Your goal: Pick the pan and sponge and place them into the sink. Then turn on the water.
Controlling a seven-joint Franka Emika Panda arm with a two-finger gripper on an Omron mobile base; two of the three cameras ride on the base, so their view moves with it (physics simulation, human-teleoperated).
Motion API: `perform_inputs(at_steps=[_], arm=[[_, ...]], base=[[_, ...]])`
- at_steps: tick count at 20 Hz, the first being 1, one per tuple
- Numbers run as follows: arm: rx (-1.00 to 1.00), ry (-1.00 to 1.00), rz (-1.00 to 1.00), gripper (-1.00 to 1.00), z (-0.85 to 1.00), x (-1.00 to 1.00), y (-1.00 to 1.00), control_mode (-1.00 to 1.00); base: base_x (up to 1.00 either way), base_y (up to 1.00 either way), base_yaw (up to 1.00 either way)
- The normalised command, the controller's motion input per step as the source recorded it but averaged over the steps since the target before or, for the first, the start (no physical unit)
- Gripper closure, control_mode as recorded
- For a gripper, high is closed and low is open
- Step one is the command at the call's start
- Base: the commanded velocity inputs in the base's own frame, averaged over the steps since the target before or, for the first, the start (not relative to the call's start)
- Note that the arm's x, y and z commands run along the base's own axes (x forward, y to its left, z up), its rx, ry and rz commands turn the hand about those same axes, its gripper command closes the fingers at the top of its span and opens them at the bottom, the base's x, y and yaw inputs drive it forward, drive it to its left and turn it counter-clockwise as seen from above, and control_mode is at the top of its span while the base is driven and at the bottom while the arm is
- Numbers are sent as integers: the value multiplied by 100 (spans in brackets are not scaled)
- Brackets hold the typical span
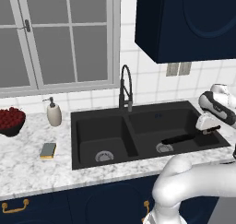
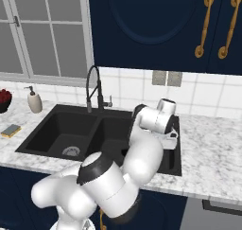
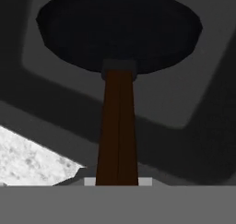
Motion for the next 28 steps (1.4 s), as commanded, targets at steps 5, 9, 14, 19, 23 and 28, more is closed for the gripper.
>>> perform_inputs(at_steps=[5, 9, 14, 19, 23, 28], arm=[[0, -17, 21, 100, 0, 10, 35, -100], [3, -18, 21, 100, 0, 28, 27, -100], [14, -13, 19, 100, -4, 35, 13, -100], [16, -4, 25, 100, -16, 36, 5, -100], [6, 0, 22, 100, -13, 47, 0, -100], [0, 0, 1, 100, -29, 46, 1, -100]], base=[[0, 0, 0], [0, 0, 0], [0, 0, 0], [0, 0, 0], [0, 0, 0], [0, 0, 0]])
